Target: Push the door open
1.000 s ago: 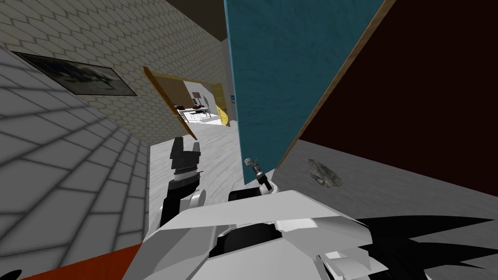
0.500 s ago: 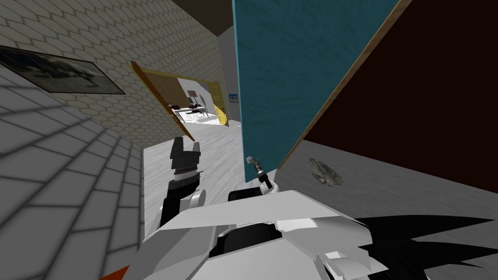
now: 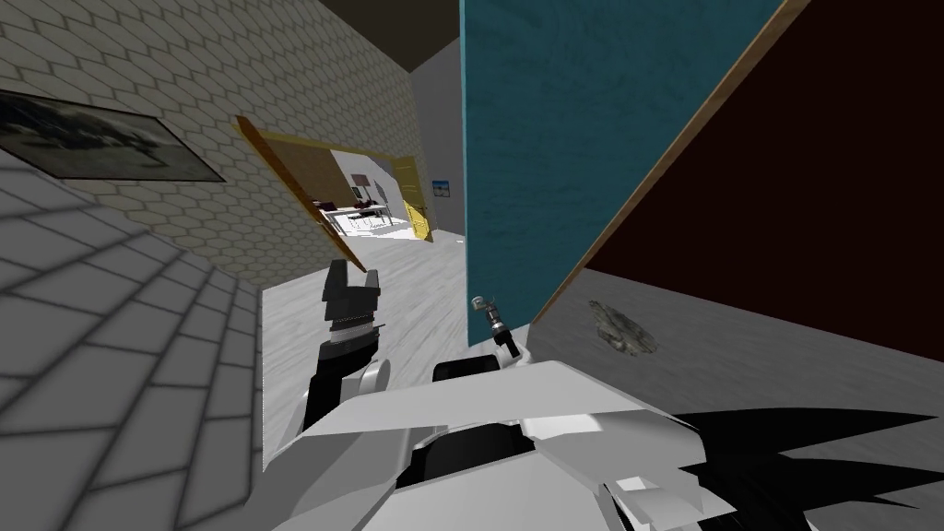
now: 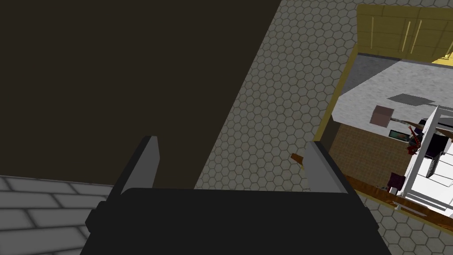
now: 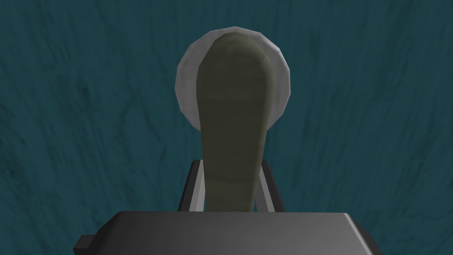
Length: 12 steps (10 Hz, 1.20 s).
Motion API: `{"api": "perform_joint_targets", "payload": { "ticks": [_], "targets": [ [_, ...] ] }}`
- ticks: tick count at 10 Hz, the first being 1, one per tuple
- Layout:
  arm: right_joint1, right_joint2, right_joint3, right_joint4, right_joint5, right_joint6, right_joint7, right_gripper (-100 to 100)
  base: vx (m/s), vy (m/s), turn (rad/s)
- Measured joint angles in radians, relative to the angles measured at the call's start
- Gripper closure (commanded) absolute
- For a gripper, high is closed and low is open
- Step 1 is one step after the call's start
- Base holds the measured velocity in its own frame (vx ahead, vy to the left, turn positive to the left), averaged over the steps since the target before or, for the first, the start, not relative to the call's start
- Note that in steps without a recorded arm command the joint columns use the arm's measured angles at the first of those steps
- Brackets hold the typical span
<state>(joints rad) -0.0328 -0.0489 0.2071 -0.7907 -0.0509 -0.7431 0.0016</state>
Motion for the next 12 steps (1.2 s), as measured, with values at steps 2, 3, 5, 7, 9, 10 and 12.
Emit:
{"api": "perform_joint_targets", "payload": {
  "ticks": [2,3,5,7,9,10,12],
  "targets": [
    [-0.009,0.001,-0.027,0.006,-0.010,-0.002,0.008,100,0.153,0.131,-0.051],
    [-0.010,0.002,-0.039,0.005,-0.014,0.000,0.011,100,0.174,0.122,-0.067],
    [-0.023,0.011,-0.067,0.025,-0.023,-0.007,0.022,100,0.153,0.126,-0.067],
    [-0.026,0.013,-0.084,0.030,-0.030,-0.013,0.026,100,0.096,0.059,-0.046],
    [-0.013,0.004,-0.099,0.019,-0.037,-0.003,0.031,100,0.190,0.122,-0.072],
    [-0.010,0.004,-0.109,0.015,-0.041,0.004,0.037,100,0.193,0.082,-0.052],
    [-0.028,0.000,-0.132,0.041,-0.053,-0.008,0.041,100,0.211,0.109,-0.061]
  ]
}}
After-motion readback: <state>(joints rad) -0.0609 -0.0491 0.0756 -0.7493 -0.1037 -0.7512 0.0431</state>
